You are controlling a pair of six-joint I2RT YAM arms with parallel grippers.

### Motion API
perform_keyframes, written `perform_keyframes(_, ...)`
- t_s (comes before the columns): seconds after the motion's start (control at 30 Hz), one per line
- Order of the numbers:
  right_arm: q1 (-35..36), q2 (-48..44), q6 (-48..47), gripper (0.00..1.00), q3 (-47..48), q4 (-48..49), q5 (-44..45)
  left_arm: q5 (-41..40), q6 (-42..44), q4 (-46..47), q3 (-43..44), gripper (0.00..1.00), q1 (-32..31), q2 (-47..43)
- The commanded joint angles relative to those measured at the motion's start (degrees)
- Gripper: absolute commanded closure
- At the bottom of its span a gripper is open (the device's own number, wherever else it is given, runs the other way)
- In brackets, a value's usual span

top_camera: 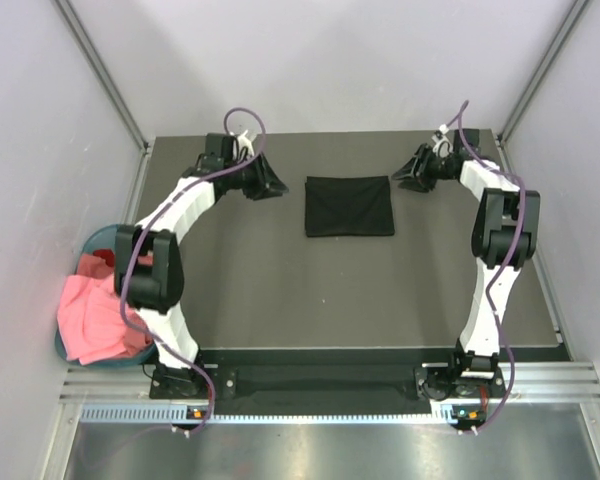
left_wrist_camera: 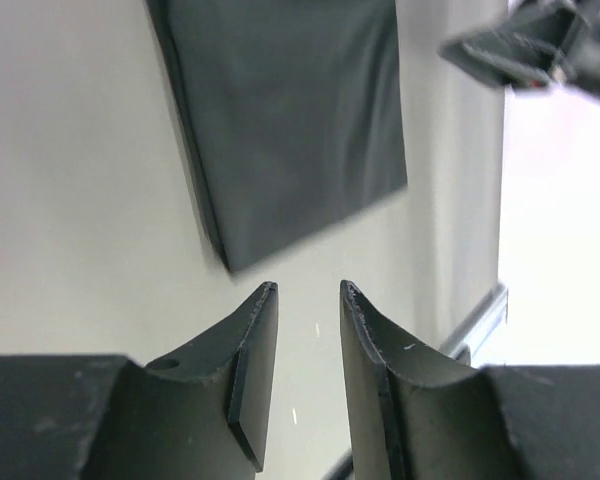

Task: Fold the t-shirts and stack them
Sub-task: Neatly place the folded tshirt to the corner

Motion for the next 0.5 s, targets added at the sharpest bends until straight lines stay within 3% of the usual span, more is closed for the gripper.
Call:
perform_keyframes(0.0,0.09,-0.53,-11.42,0.53,1.59,-8.98,2.63,2.46,3.96,-2.46,-7.91,0.64,-0.14,-7.44)
perform_keyframes(0.07,0.53,0.62,-15.18,0.54,3.27,-10.92,5.10,2.98,4.67,-4.47,-12.39,0.64,-0.14,-11.13)
perform_keyframes(0.23,1.24,2.55,-20.04,0.43,6.09,-13.21,9.49,4.04,5.46,-6.41,-20.30,0.65,-0.14,-16.85)
perform_keyframes(0.47,2.20,7.03,-21.63,0.41,11.09,-13.74,9.41,3.43,7.22,-10.80,-21.90,0.65,-0.22,-20.64)
